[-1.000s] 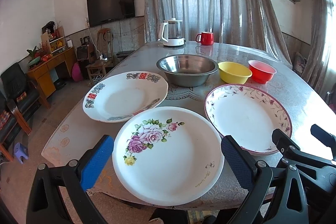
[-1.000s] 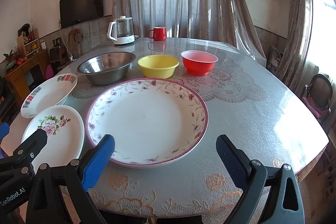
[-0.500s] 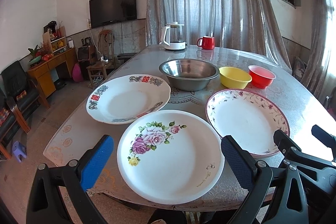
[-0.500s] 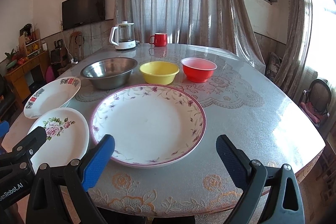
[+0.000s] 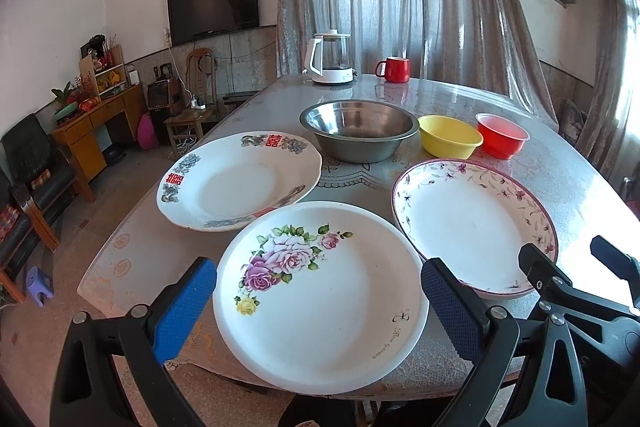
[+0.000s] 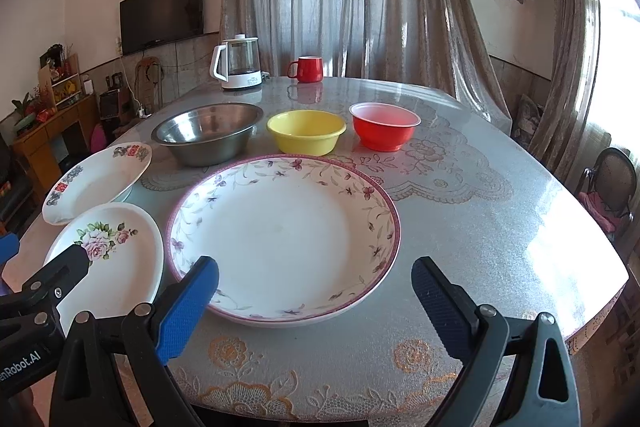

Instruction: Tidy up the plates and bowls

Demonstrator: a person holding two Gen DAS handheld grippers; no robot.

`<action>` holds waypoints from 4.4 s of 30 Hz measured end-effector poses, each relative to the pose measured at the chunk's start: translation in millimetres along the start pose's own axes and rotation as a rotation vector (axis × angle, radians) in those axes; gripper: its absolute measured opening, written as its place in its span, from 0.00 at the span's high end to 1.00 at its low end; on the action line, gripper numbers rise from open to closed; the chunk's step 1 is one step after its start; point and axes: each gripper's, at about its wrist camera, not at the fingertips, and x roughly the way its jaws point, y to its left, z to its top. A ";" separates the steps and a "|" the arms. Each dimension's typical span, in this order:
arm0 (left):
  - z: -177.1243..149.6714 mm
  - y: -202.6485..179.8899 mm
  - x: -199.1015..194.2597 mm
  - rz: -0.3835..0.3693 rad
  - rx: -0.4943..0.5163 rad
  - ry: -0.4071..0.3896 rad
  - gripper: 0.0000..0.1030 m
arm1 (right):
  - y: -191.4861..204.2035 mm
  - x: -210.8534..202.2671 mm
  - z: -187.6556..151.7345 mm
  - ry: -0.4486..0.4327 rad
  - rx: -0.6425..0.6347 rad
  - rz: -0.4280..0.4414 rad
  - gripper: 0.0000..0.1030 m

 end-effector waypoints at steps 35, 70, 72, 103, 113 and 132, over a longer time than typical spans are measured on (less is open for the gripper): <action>3.7 -8.2 -9.6 -0.013 0.025 -0.022 0.00 | -11.8 -6.1 1.1 -0.004 0.029 0.014 0.04; 84.2 -43.3 104.6 -0.396 0.159 0.321 0.43 | -82.4 56.2 -3.1 0.226 0.216 0.258 0.73; 84.4 -50.1 113.5 -0.399 0.185 0.338 0.48 | -84.1 59.3 -2.3 0.231 0.222 0.262 0.73; 71.4 -80.6 136.3 -0.370 0.275 0.379 0.73 | -100.9 74.2 4.7 0.255 0.200 0.246 0.73; 51.4 -84.0 102.9 -0.399 0.255 0.403 0.73 | -123.4 84.6 10.9 0.268 0.183 0.219 0.73; 17.7 -99.5 47.3 -0.471 0.315 0.319 0.80 | -128.3 66.5 -1.8 0.284 0.110 0.270 0.77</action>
